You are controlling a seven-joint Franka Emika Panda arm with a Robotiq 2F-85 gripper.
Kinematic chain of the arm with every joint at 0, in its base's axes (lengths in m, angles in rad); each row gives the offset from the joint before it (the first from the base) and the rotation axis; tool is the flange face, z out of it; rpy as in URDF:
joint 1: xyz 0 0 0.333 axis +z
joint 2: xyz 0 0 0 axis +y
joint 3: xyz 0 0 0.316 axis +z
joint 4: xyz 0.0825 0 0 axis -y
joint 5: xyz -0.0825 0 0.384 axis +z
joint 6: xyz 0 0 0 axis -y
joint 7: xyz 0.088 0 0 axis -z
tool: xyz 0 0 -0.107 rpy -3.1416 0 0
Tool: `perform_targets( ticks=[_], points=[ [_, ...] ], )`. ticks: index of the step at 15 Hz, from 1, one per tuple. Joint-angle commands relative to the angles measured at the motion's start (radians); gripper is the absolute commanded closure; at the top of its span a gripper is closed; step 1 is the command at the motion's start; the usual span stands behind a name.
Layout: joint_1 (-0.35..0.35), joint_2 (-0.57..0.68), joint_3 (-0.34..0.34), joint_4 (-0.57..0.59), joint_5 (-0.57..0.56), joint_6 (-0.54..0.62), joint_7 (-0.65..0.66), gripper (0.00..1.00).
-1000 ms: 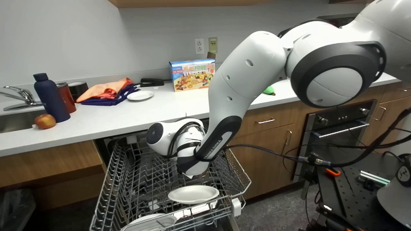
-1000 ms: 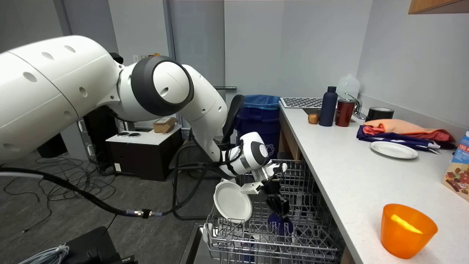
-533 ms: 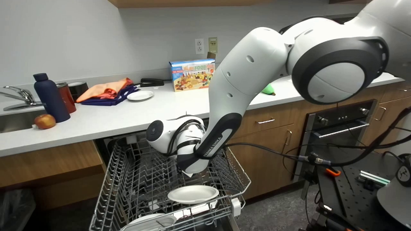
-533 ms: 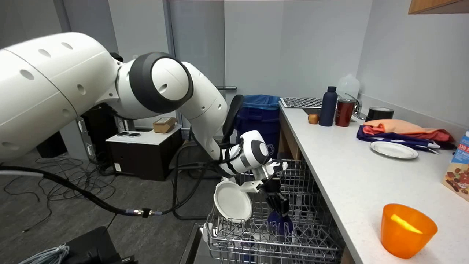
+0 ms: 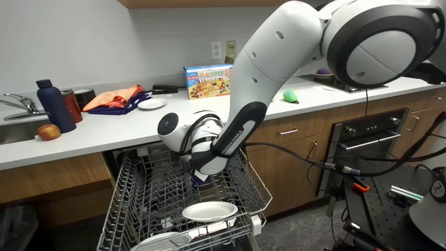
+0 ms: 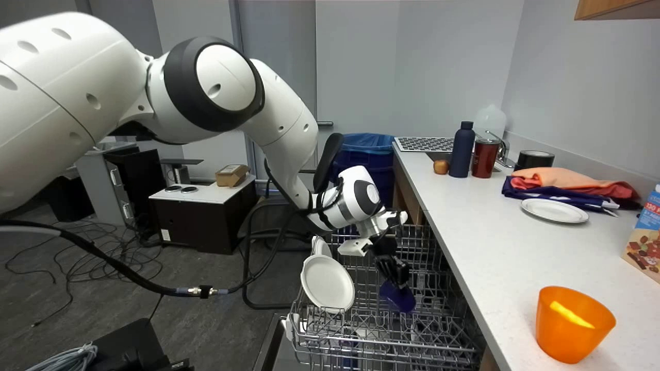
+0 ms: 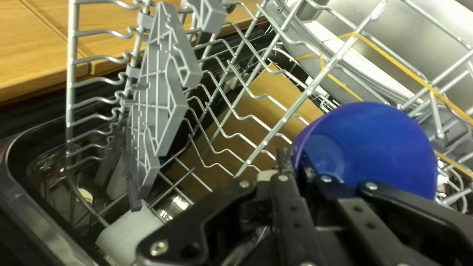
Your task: Remove the blue cup out of the dishwasher
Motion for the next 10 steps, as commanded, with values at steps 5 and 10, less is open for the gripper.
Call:
perform_targets(
  ticks=[5, 10],
  points=[
    [-0.024, -0.170, 0.050, -0.141, 0.047, 0.127, -0.050, 0.98],
    [-0.067, -0.239, 0.117, -0.161, 0.159, 0.120, -0.138, 0.98]
  ],
)
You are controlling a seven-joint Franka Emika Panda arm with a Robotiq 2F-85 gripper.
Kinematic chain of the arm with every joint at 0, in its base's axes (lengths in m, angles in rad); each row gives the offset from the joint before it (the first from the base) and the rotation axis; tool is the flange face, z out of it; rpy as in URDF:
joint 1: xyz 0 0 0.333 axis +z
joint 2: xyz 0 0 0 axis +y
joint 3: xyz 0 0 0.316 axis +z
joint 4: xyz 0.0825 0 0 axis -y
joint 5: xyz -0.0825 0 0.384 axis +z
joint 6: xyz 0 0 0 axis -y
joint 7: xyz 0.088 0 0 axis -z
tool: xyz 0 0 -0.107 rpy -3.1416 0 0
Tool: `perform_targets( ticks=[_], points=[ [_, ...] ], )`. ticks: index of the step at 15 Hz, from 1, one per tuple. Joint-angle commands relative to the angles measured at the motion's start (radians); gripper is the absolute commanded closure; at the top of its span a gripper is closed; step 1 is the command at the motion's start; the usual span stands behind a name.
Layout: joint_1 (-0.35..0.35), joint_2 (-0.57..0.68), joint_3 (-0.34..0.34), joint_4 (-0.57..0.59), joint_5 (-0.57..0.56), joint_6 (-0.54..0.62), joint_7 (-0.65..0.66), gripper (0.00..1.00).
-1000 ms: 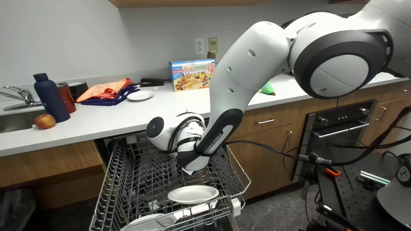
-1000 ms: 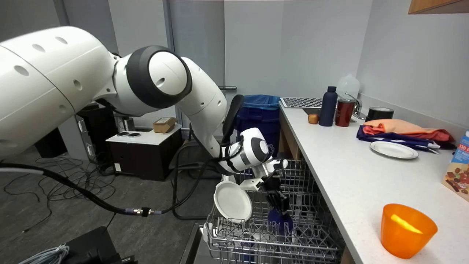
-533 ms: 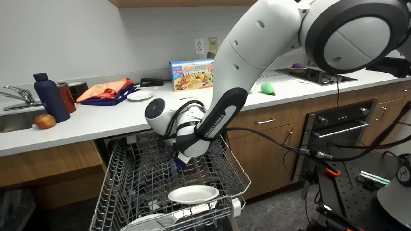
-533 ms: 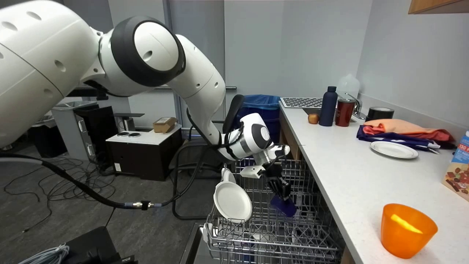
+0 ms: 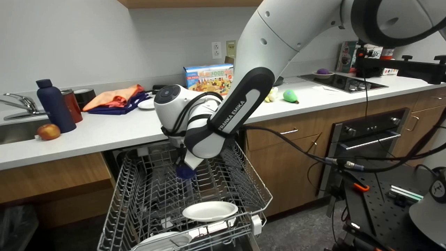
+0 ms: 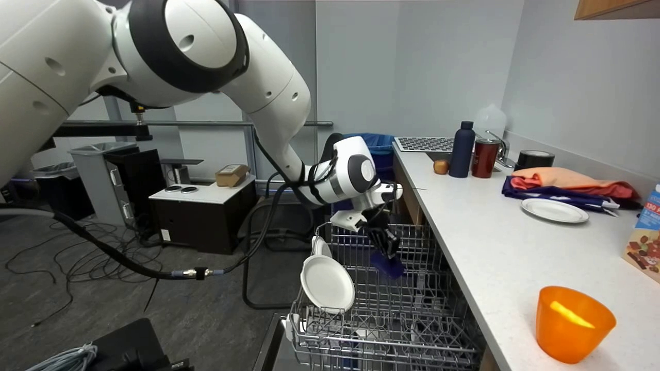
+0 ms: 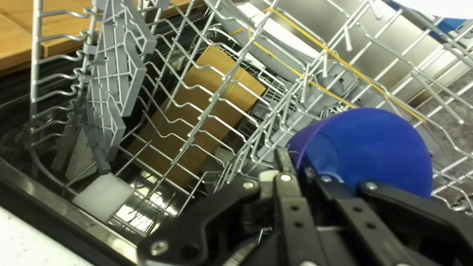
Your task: Remove the blue cup out of the dishwasher
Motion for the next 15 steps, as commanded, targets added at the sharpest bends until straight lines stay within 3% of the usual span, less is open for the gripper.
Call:
perform_targets(
  ticks=[1, 6, 12, 15],
  points=[
    [-0.055, -0.083, 0.062, -0.045, 0.088, -0.004, -0.098, 0.98],
    [-0.062, -0.158, 0.067, -0.031, 0.136, -0.088, -0.179, 0.98],
    [-0.076, -0.256, 0.067, 0.017, 0.103, -0.324, -0.318, 0.98],
    [-0.115, -0.290, 0.070, 0.056, 0.107, -0.417, -0.367, 0.98]
  ],
)
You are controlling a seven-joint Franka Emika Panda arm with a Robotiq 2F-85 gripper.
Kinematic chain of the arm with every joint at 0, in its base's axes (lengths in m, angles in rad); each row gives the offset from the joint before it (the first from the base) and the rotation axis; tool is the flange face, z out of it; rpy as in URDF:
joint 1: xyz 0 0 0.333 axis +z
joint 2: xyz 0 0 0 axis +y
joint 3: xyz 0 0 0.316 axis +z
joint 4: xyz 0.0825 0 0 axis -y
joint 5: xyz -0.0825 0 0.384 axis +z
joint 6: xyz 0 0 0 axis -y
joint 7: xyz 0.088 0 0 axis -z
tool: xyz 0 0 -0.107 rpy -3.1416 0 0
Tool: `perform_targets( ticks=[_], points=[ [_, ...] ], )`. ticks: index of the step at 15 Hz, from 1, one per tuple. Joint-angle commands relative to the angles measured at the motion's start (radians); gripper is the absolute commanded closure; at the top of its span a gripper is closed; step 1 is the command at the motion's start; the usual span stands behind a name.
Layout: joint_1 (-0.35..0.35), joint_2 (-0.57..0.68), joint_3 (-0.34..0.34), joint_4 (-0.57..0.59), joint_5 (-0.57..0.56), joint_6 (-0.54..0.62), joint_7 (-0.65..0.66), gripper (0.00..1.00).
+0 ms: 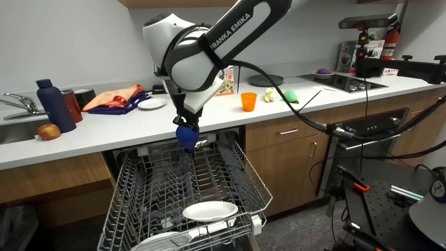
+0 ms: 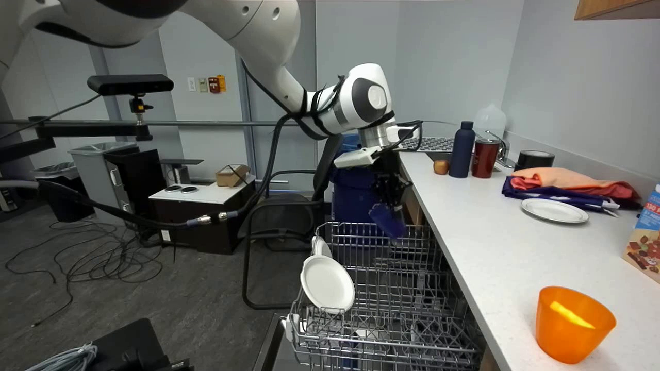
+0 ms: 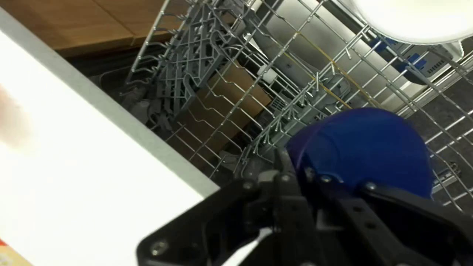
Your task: Remove the blue cup out of the dishwasher
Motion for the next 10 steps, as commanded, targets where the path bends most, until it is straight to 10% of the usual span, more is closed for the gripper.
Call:
perform_targets(
  ticks=[1, 10],
  points=[
    [-0.070, -0.045, 0.028, 0.046, 0.011, -0.102, -0.075, 0.98],
    [-0.237, -0.038, 0.024, 0.127, 0.177, -0.100, -0.027, 0.98]
  ],
)
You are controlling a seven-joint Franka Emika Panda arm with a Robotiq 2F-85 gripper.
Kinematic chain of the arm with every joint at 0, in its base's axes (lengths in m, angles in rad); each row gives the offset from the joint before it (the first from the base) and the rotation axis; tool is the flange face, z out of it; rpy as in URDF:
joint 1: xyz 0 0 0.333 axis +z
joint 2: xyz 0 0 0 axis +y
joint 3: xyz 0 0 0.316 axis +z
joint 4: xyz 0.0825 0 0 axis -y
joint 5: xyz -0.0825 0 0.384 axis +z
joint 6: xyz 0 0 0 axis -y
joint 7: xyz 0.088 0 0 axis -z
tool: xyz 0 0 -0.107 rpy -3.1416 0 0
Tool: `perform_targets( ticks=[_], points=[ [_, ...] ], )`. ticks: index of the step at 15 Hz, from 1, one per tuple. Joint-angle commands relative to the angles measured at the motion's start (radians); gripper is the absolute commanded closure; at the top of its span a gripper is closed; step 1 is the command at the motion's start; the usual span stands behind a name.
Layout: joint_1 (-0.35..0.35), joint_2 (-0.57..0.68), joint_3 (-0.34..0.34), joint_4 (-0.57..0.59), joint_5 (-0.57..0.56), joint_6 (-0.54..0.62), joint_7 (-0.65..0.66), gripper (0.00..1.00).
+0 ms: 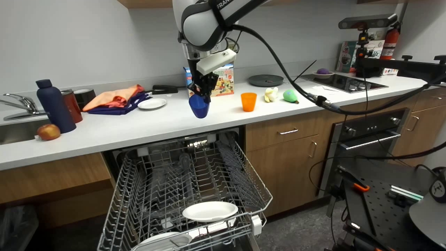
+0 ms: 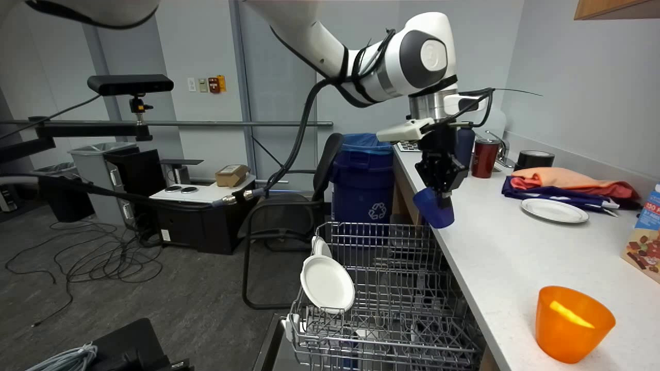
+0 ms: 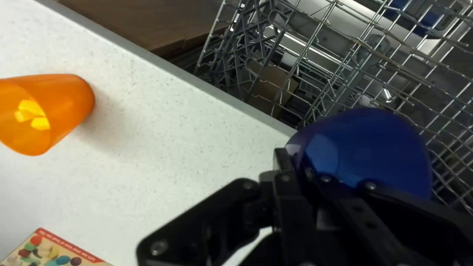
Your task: Remove the blue cup out of the dishwasher
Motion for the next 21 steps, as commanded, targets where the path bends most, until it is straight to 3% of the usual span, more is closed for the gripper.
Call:
perform_targets(
  ticks=[1, 13, 17, 21],
  points=[
    [-0.065, 0.020, 0.019, 0.048, 0.091, -0.008, 0.032, 0.98],
    [-0.137, 0.146, 0.004, 0.100, 0.281, 0.139, 0.274, 0.98],
    [-0.168, 0.179, 0.017, 0.142, 0.332, 0.107, 0.259, 0.98],
    [-0.171, 0.219, -0.009, 0.226, 0.286, -0.033, 0.257, 0.98]
  ],
)
